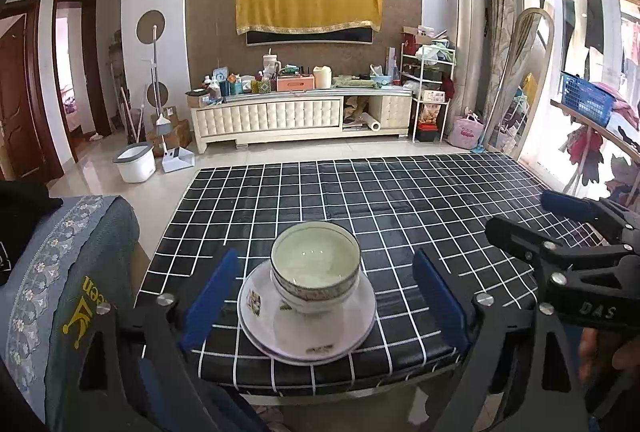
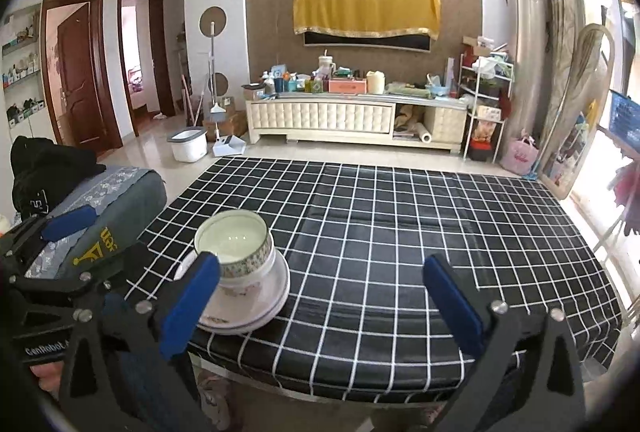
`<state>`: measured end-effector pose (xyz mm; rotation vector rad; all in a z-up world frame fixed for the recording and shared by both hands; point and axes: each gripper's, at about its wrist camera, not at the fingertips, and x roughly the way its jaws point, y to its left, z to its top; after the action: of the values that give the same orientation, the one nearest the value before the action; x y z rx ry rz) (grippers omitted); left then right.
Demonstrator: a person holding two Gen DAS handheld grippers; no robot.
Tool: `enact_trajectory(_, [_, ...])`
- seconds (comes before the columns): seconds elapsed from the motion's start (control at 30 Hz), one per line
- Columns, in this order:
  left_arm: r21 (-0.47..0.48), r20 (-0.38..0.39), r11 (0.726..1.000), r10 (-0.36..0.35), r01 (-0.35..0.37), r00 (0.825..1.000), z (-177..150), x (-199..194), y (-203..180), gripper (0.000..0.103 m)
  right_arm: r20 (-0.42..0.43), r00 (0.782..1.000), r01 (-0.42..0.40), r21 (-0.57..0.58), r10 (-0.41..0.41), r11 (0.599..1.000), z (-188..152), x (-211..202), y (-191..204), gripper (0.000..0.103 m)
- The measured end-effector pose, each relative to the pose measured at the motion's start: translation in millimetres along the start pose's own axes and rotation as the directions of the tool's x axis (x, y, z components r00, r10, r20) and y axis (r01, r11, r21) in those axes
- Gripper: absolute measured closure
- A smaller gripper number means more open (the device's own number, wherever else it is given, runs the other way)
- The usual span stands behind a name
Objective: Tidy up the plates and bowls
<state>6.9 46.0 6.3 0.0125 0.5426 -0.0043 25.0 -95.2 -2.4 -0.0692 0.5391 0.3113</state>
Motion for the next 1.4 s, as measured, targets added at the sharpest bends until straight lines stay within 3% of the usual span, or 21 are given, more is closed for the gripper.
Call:
enact_trajectory(0.53, [0.027,0.039,1.0,-0.01,0.009,0.999,-30,-44,-25,0.014,0.04,0.999,0.01,0.01,-0.01,1.0,-24,-40,-9,0.0])
enact_trajectory(1.4, [0.024,0.05,0.999,0.022,-0.023,0.999,-34,-45,-27,0.014,0.039,0.999,-0.004,0.005,0.003,1.0,-28,-42,-10,0.0])
